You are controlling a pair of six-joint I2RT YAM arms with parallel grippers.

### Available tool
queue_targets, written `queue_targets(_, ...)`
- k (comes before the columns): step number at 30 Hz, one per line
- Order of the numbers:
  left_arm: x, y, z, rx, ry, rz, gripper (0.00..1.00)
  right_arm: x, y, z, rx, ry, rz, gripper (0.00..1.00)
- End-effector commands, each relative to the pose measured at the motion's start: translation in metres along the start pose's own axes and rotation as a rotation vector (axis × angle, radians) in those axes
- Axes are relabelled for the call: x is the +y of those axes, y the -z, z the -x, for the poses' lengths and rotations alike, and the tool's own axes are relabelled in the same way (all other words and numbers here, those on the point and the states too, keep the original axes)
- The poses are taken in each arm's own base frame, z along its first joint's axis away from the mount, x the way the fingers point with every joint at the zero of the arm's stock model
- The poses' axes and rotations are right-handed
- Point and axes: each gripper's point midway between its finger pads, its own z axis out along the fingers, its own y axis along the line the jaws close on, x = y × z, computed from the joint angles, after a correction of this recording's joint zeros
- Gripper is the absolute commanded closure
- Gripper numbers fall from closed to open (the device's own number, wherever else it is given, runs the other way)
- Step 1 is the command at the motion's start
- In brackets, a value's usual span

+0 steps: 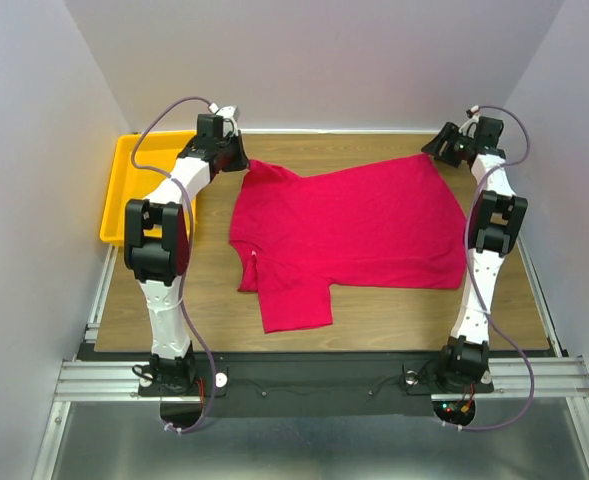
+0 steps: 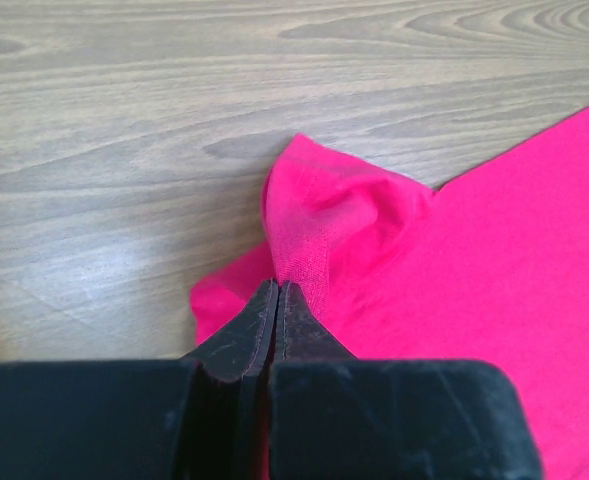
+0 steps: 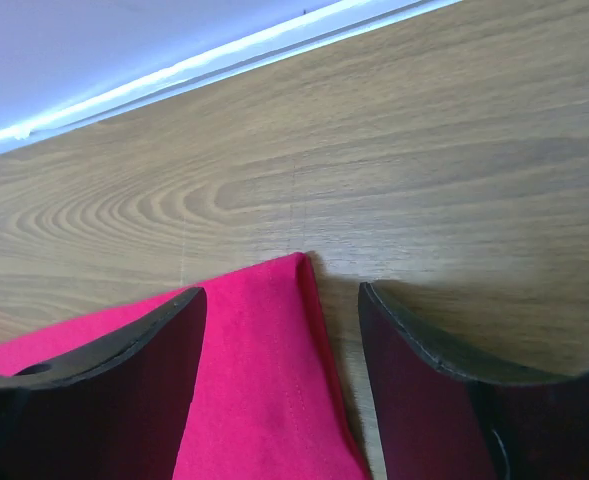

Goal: Fold and stack the t-shirts

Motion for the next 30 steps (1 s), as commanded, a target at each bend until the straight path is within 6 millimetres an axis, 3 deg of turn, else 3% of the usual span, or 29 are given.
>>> queue_targets(1, -0.021, 0.027, 0.034, -0.105, -0.032, -0.047, 1.0, 0.016, -0.009, 0.013, -0.046, 0.034, 0.0, 0.32)
queue_targets(12, -0.022, 0.03, 0.032, -0.109, -0.03, -0.051, 1.0, 0.016, -0.018, -0.012, 0.01, 0.021, -0.021, 0.46)
queue_targets(17, -0.022, 0.03, 0.036, -0.115, -0.034, -0.049, 1.0, 0.014, -0.016, -0.012, 0.013, 0.035, -0.038, 0.6)
queue_targets(24, -0.021, 0.03, 0.04, -0.123, -0.034, -0.038, 1.0, 0.021, -0.006, 0.019, -0.056, 0.073, -0.059, 0.97)
queue_targets(29, -0.02, 0.033, 0.05, -0.145, -0.036, -0.023, 1.0, 0.03, 0.015, 0.05, -0.117, 0.073, -0.033, 0.99)
queue_targets(30, -0.021, 0.035, 0.053, -0.155, -0.034, -0.021, 1.0, 0.037, 0.028, 0.063, -0.139, 0.063, -0.003, 0.99)
